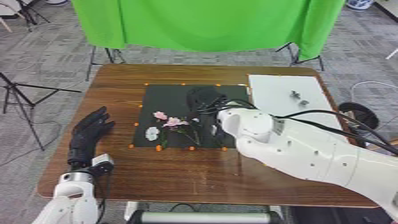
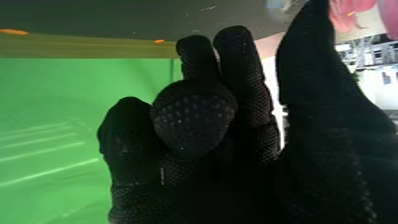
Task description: Arrange flowers
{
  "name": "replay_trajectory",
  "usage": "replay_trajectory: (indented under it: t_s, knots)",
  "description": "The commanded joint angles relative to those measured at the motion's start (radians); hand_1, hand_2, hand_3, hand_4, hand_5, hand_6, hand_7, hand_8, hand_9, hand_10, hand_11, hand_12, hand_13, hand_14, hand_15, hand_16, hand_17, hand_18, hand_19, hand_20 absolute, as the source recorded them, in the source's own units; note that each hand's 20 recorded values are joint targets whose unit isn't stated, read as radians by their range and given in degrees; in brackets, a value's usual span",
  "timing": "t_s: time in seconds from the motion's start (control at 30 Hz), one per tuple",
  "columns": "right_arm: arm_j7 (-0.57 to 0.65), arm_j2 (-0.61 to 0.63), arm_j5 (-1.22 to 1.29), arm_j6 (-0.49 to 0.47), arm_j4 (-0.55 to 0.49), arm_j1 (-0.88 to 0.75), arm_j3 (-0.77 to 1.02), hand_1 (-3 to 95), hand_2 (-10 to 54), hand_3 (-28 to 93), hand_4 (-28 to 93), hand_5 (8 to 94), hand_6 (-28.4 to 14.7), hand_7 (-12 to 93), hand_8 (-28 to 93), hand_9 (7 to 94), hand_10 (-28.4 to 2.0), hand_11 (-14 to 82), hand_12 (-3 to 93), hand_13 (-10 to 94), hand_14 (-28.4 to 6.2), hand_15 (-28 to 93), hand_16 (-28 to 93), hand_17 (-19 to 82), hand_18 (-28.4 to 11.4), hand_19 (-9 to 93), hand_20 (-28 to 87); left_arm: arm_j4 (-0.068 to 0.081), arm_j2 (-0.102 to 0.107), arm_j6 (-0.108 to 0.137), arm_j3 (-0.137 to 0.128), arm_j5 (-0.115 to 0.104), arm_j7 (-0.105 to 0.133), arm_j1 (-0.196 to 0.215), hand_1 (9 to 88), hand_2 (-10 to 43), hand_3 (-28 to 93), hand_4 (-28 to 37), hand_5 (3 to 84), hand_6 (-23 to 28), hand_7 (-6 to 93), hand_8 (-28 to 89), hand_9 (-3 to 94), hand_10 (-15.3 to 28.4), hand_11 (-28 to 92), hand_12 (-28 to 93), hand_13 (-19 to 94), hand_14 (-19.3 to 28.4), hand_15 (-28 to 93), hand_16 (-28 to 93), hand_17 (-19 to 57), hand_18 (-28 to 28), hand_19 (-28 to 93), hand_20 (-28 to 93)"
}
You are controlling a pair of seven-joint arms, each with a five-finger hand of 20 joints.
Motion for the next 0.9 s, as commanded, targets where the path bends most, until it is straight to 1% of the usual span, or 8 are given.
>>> replay_trajectory:
  t_s: [0.03, 0.17, 0.4, 0.47, 0.63, 0.77, 0.83, 0.9]
  knots:
    - [0.006, -0.001, -0.001, -0.026, -0.006, 0.011, 0.02, 46.1, -9.2, 62, -16, 64.8, 1.4, 21, 3, 66.8, -13.0, 12.9, 19.2, 87, -3.2, 62, 30, 60, -14.1, 93, 55, 0.007, -0.005, -0.012, 0.008, -0.002, -0.01, 0.007, 31.6, -5.9, 72, -15.9, 42.4, -0.1, 19.0, -9, 38.0, 11.3, 20, 13, 37, 16.6, 28, 0, 7.8, 14.5, 18, 21]
    - [0.008, 0.011, 0.014, -0.04, -0.021, 0.001, 0.077, 44.8, -9.2, 63, -16, 64.4, 1.3, 21, 3, 66.0, -12.9, 12.6, 19.2, 87, -3.3, 62, 30, 60, -14.2, 93, 55, 0.007, -0.007, -0.012, 0.006, -0.001, -0.011, 0.008, 31.6, -6.0, 72, -15.9, 42.5, -0.1, 19.0, -9, 38.1, 11.3, 20, 13, 37, 16.7, 28, 0, 7.8, 14.5, 18, 21]
    - [0.063, 0.117, 0.0, 0.037, -0.117, -0.027, 0.258, 41.7, -8.3, 65, -16, 63.8, 1.3, 20, 0, 65.2, -13.1, 12.2, 19.1, 87, -3.6, 61, 29, 59, -14.2, 93, 54, 0.003, -0.003, -0.007, 0.003, -0.004, -0.007, 0.015, 31.6, -6.0, 72, -16.1, 42.4, -0.1, 18.9, -9, 38.1, 11.3, 20, 13, 37, 16.6, 28, 0, 7.6, 14.6, 18, 21]
    - [0.101, 0.14, -0.007, 0.039, -0.132, -0.055, 0.332, 39.6, -8.6, 66, -15, 63.9, 1.2, 19, -6, 65.2, -13.7, 11.6, 18.8, 86, -3.8, 61, 29, 59, -14.2, 93, 54, -0.001, -0.002, -0.002, -0.001, -0.005, -0.008, 0.022, 31.6, -6.0, 72, -16.1, 42.4, -0.2, 18.9, -9, 38.0, 11.3, 20, 13, 37, 16.6, 28, 0, 7.7, 14.5, 17, 20]
    - [0.195, 0.201, -0.006, -0.076, -0.145, -0.093, 0.449, 36.8, -9.5, 65, -14, 60.8, -0.3, 17, -9, 65.0, -15.6, 10.9, 19.4, 85, -4.1, 61, 29, 58, -14.3, 93, 53, -0.008, -0.005, 0.002, -0.009, -0.004, -0.004, 0.032, 31.6, -6.0, 72, -16.1, 42.4, -0.2, 19.0, -9, 38.0, 11.2, 20, 13, 36, 16.6, 28, 0, 7.7, 14.5, 17, 20]
    - [0.244, 0.236, -0.016, -0.205, -0.126, -0.142, 0.522, 31.1, -9.5, 65, -15, 55.2, -2.4, 12, -6, 58.7, -17.9, 8.7, 20.3, 82, -6.5, 61, 29, 54, -16.5, 93, 50, -0.01, 0.002, 0.017, -0.009, -0.014, 0.006, 0.038, 31.6, -6.0, 72, -16.0, 42.4, -0.2, 19.0, -9, 38.1, 11.2, 20, 13, 37, 16.6, 28, 0, 7.9, 14.5, 17, 20]
    - [0.275, 0.254, -0.012, -0.227, -0.109, -0.168, 0.543, 28.2, -9.5, 64, -16, 51.9, -3.1, 11, -6, 55.7, -18.7, 8.2, 21.4, 80, -7.6, 61, 29, 52, -17.3, 93, 49, 0.006, 0.001, 0.016, -0.001, -0.015, 0.038, 0.029, 31.8, -6.0, 72, -15.9, 42.5, 0.0, 18.8, -9, 38.2, 11.4, 20, 13, 37, 16.7, 28, 0, 11.3, 14.1, 24, 24]
    - [0.297, 0.276, -0.019, -0.249, -0.091, -0.199, 0.563, 26.0, -9.5, 63, -16, 50.5, -3.7, 10, -5, 54.7, -19.6, 7.9, 21.8, 79, -8.3, 61, 29, 52, -17.9, 93, 48, -0.007, -0.001, 0.022, -0.007, -0.002, 0.031, 0.038, 34.3, -7.0, 71, -15.4, 42.6, 0.2, 18.6, -9, 38.2, 11.5, 20, 13, 39, 16.4, 28, -1, 15.7, 14.8, 30, 27]
